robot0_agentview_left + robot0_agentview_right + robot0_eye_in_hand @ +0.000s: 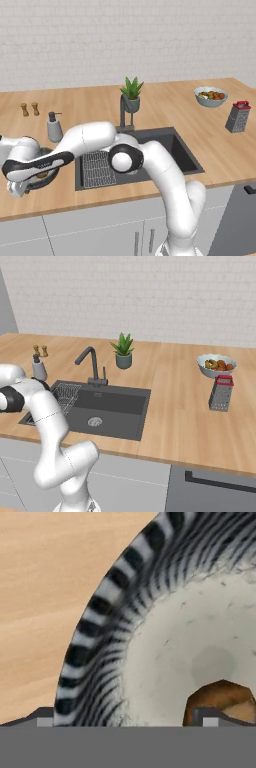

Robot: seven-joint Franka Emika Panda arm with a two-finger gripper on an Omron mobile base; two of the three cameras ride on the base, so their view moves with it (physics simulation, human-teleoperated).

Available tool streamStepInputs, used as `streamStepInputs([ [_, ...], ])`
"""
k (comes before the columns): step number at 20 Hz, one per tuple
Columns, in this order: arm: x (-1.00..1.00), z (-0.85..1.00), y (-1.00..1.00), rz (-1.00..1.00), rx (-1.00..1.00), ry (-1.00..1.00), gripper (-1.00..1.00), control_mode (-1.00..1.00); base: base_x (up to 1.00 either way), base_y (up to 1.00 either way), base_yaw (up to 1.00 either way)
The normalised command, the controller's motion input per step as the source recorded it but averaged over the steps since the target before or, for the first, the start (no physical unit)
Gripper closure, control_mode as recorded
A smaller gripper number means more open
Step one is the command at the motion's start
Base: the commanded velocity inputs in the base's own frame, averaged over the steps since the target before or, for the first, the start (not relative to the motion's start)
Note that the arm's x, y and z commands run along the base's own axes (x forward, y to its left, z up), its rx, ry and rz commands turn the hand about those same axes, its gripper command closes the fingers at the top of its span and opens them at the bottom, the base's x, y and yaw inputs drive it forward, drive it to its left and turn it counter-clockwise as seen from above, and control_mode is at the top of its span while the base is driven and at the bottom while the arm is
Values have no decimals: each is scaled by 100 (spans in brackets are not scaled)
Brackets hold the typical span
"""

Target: Pick the mushroom from the sink and place it in the bowl. Then pick the bowl and place it in the microwave. Then close the microwave door and press the start button.

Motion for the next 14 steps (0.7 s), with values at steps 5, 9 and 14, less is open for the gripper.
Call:
streamStepInputs([
  [5,0,-13,3,9,-7,-2,100,-100,0,0,0],
  [9,0,0,0,7,-5,-7,100,-100,0,0,0],
  [14,-17,10,0,2,-6,-12,100,-100,0,0,0],
])
